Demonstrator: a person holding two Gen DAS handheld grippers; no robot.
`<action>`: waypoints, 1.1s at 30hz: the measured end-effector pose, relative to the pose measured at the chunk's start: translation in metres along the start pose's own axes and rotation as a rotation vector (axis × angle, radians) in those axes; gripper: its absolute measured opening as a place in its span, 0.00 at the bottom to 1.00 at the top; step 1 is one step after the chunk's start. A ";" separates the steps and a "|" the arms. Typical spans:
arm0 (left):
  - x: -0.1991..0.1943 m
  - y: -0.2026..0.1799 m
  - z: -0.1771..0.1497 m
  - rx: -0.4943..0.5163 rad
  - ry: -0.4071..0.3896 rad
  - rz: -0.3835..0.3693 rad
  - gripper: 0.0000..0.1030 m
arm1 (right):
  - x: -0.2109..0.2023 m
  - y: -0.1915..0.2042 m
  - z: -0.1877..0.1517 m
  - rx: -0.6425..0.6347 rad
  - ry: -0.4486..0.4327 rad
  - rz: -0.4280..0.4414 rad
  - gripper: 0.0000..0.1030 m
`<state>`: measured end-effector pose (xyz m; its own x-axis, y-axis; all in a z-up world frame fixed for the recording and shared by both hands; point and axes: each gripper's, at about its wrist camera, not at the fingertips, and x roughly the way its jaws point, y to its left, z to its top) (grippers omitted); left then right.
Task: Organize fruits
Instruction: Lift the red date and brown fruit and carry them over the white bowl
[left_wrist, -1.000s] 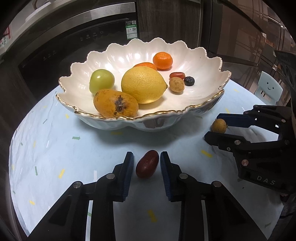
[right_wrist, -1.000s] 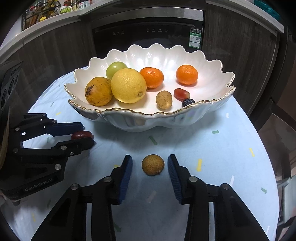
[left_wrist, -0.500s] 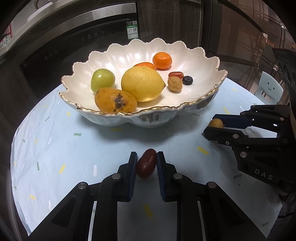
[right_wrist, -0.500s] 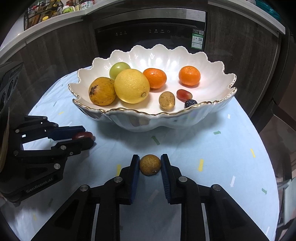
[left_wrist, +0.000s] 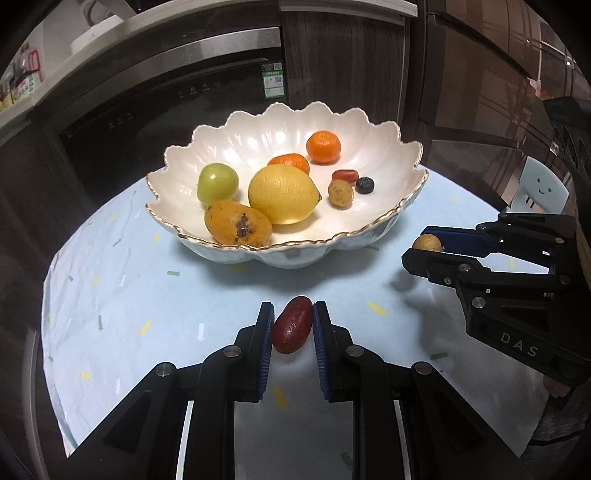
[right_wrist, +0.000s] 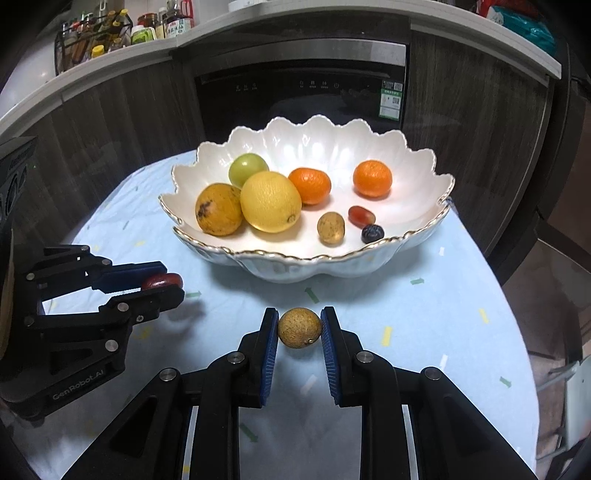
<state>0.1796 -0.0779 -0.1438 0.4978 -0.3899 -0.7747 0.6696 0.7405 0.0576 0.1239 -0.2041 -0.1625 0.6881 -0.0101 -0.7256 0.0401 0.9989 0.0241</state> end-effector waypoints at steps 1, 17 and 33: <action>-0.003 0.000 0.000 -0.007 -0.003 0.007 0.21 | -0.003 0.000 0.001 0.001 -0.006 0.001 0.24; -0.042 -0.007 0.015 -0.091 -0.059 0.064 0.21 | -0.044 0.001 0.018 -0.008 -0.091 0.009 0.24; -0.048 -0.022 0.049 -0.117 -0.093 0.068 0.21 | -0.063 -0.029 0.041 0.006 -0.145 -0.019 0.24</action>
<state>0.1676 -0.1022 -0.0771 0.5920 -0.3816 -0.7098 0.5665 0.8235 0.0298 0.1089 -0.2340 -0.0889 0.7843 -0.0358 -0.6193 0.0583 0.9982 0.0162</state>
